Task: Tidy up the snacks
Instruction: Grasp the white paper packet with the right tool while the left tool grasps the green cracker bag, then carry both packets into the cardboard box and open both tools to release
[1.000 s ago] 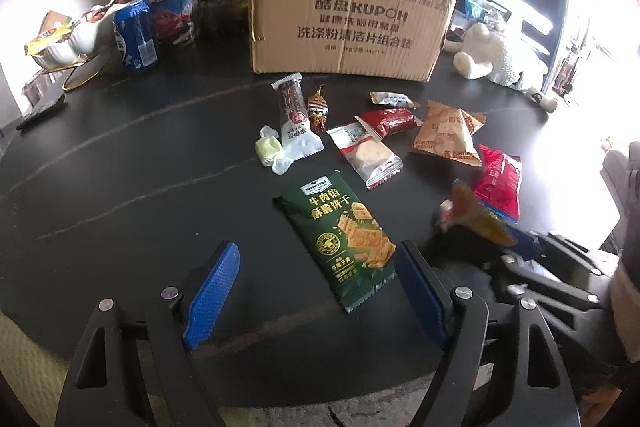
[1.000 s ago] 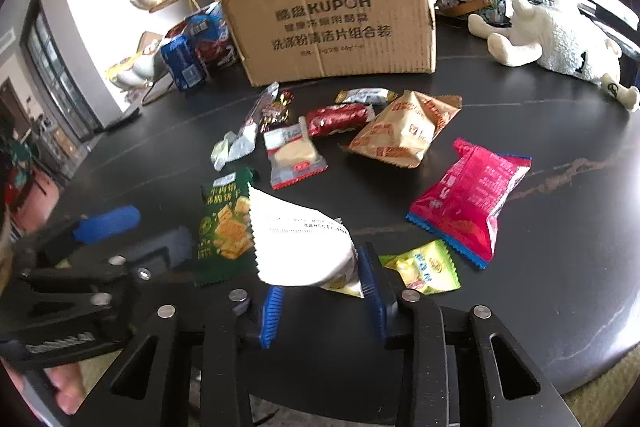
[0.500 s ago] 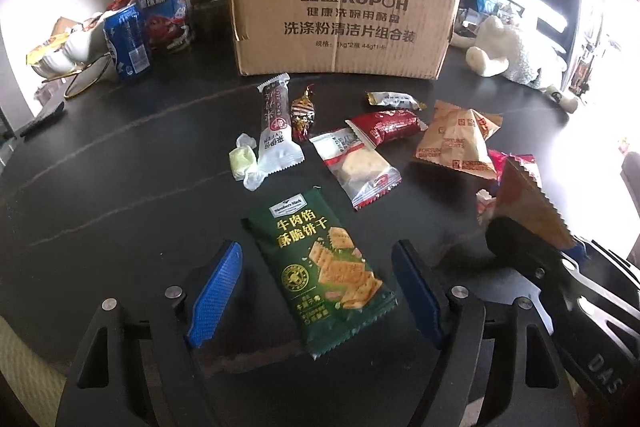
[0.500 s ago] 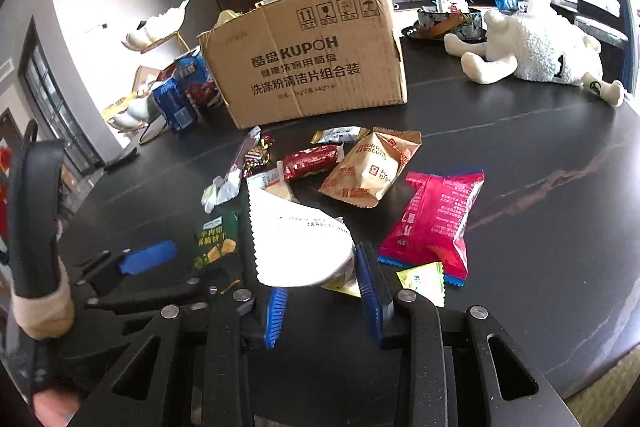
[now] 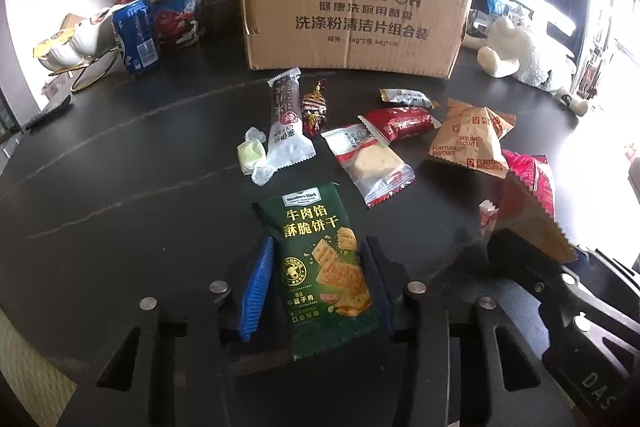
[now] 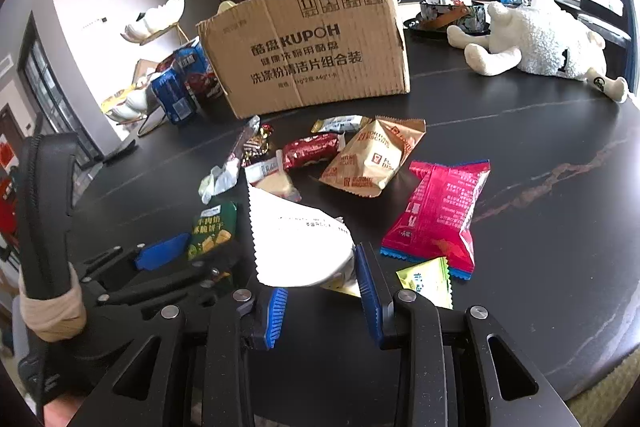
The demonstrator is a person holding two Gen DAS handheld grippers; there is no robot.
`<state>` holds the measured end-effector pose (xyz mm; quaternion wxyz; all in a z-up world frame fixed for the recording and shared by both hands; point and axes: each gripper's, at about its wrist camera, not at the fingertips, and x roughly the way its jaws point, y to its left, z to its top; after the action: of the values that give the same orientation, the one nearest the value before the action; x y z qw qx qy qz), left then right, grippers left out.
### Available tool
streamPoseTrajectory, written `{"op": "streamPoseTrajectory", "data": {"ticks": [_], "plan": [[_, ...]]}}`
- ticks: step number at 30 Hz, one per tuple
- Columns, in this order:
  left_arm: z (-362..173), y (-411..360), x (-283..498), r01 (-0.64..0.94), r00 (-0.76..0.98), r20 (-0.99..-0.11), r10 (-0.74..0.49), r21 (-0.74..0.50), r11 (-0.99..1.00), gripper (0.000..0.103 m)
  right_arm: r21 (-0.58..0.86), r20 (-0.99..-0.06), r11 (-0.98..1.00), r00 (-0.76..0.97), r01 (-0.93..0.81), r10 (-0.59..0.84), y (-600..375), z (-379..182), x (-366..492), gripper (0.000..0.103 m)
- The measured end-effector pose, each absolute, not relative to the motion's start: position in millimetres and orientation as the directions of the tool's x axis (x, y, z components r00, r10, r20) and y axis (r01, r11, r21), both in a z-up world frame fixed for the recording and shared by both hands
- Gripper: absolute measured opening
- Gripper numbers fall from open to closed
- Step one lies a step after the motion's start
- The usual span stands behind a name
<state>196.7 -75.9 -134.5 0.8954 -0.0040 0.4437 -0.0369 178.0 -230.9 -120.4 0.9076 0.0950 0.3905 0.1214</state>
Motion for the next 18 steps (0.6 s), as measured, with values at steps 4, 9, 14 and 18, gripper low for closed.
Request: {"op": "streamPoseTrajectory", "data": {"ticks": [4, 9, 14, 18], "plan": [[-134.1, -72.4, 194.9, 0.069, 0.603, -0.793, -0.085, -0.054, 0.996, 0.043, 0.273, -0.697, 0.952, 0.654, -0.14, 0.296, -229.2, -124.7, 179.7, 0.034], [-126.4, -69.2, 188.4, 0.08, 0.612, -0.784, -0.102, -0.067, 0.995, 0.043, 0.263, -0.693, 0.954, 0.661, -0.143, 0.289, -227.5, -123.5, 177.4, 0.034], [-114.5, -68.1, 178.3, 0.11, 0.632, -0.766, -0.117, -0.06, 0.992, 0.043, 0.285, -0.694, 0.948, 0.652, -0.14, 0.305, -227.0, -122.0, 178.0, 0.034], [-104.2, -64.9, 174.4, 0.123, 0.645, -0.753, -0.132, -0.069, 0.99, 0.043, 0.293, -0.697, 0.948, 0.65, -0.127, 0.303, -227.1, -115.7, 177.3, 0.034]]}}
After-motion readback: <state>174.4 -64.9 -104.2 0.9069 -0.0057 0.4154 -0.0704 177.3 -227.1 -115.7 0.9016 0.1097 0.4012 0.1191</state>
